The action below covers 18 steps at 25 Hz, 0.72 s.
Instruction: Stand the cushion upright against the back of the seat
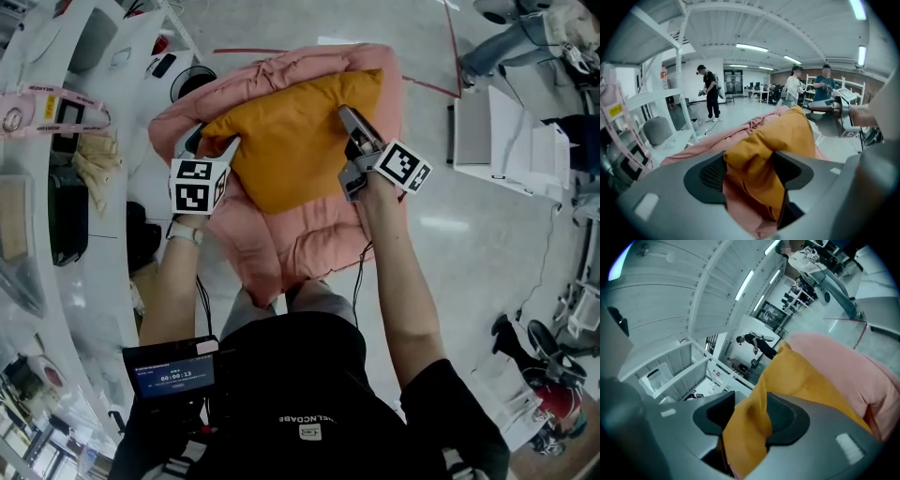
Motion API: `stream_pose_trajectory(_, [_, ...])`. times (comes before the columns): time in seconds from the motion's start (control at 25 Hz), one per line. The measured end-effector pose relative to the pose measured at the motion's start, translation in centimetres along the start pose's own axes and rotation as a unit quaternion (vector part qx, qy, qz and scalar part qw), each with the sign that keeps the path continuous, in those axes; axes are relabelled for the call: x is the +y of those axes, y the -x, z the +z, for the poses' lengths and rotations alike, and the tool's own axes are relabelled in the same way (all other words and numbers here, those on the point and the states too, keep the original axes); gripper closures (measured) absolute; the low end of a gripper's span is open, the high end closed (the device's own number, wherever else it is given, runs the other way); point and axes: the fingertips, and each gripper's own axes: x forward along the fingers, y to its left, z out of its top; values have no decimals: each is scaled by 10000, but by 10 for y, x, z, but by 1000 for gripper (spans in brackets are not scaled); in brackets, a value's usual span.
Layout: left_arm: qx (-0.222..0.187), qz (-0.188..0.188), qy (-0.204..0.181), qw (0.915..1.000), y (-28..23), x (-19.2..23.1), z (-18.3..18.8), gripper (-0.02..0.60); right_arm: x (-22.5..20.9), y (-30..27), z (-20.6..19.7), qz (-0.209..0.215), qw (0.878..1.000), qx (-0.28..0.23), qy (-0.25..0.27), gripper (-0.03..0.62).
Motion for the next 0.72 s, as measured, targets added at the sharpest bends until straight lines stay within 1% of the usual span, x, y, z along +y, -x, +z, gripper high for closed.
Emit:
stream_pose_trajectory(0.04, [-41,-12,174,9998,6,1,-1,256,4,4,0,0,9998,25,196,372])
stream_pose_trajectory(0.08, [-91,-18,267,9996,12,1,-2,255,5,9,-3,-52,9990,80,437,343])
stream_pose_trajectory(0.12, [-140,-2,284,9995,18,1,-4,256,5,13,-7,-145,9973,176,705,333])
stream_pose_trajectory(0.24, [-210,109,200,9995,38,-5,-12,256,4,27,-28,-395,9865,513,1504,326])
stream_pose_trajectory(0.36, [-213,207,202,9994,53,-11,-22,255,8,36,-43,-576,9740,589,2108,332])
stream_pose_trajectory(0.48, [-165,332,243,9990,66,-13,-31,249,13,40,-52,-698,9637,593,2508,326])
stream_pose_trajectory(0.64, [108,519,206,9984,76,-9,-48,245,17,35,-59,-748,9551,659,2789,282])
stream_pose_trajectory(0.72, [194,578,240,9979,82,-8,-56,245,20,32,-64,-813,9458,772,3048,272])
